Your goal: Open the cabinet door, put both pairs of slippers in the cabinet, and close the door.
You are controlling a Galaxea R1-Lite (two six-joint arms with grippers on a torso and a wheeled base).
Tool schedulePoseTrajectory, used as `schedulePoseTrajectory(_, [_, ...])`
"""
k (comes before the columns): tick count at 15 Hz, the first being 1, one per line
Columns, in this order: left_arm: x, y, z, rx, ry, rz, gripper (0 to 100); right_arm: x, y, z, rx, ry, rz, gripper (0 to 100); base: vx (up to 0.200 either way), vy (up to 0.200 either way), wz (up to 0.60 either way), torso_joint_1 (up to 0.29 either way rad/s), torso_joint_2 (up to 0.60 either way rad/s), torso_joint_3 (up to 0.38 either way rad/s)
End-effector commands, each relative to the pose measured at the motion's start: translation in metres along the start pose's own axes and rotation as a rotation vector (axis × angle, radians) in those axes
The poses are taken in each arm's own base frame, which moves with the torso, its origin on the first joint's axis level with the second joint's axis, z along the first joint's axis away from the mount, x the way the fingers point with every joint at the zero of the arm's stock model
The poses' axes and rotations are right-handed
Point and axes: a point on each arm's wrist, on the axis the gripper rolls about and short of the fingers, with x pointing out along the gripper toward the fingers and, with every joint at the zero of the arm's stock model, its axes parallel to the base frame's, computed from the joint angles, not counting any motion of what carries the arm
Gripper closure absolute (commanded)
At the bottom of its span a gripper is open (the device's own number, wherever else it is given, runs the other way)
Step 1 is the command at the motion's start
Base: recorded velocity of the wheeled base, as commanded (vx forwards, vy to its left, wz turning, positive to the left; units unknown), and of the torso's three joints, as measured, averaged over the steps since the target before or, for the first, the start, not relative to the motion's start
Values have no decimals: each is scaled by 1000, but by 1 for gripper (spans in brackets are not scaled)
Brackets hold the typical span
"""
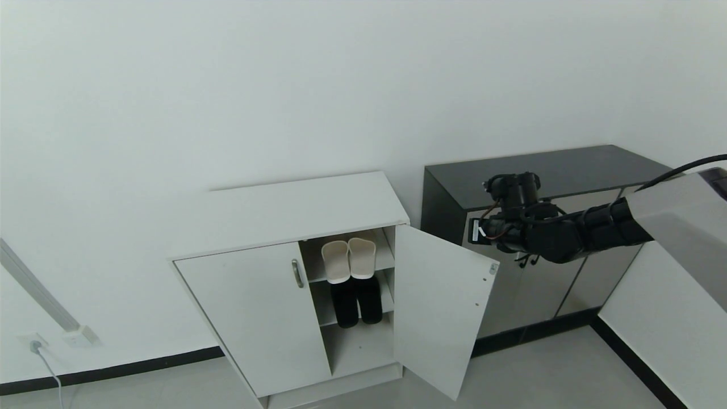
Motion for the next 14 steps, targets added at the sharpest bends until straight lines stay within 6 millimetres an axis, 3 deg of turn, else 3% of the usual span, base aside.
schedulePoseTrajectory(1, [0,0,0,0,1,1,100,18,-4,-11,1,26,-16,100,0,0,0,0,0,0])
schedulePoseTrajectory(8, [0,0,0,1,1,0,100,41,-10,-23,3,45,-36,100,0,0,0,0,0,0])
schedulePoseTrajectory(14, [0,0,0,1,1,0,100,47,-14,-28,3,59,-45,100,0,0,0,0,0,0])
